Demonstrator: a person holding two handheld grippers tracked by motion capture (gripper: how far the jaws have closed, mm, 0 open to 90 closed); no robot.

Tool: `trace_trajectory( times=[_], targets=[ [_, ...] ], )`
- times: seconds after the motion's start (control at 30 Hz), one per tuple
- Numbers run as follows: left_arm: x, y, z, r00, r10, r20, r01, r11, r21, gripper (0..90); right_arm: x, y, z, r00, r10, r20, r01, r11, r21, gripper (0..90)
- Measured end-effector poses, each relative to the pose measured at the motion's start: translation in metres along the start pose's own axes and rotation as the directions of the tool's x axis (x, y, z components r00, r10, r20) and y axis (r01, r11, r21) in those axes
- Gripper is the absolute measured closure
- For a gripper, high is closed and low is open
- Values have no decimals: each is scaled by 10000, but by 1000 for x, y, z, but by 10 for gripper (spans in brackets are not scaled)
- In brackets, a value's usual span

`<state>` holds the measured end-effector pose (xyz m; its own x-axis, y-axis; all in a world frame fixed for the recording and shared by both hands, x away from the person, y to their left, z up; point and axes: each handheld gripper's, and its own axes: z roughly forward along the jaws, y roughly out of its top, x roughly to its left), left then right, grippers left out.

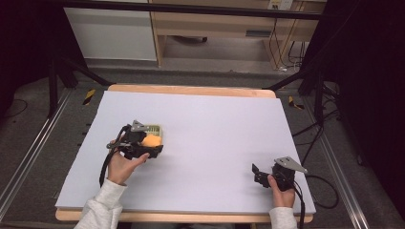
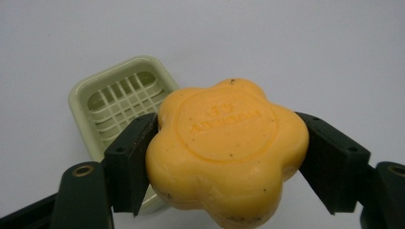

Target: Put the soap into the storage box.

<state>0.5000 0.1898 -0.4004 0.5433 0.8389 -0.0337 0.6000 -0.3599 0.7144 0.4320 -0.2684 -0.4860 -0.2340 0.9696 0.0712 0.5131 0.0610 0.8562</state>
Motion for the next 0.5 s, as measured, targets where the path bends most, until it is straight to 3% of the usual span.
trace_trajectory(
  times=[0.5],
  targets=[
    [22,12,13,9984,-338,-450,336,9994,-35,261,0,0,0,10000,31,-1,-31,10000,40,32]
  ],
)
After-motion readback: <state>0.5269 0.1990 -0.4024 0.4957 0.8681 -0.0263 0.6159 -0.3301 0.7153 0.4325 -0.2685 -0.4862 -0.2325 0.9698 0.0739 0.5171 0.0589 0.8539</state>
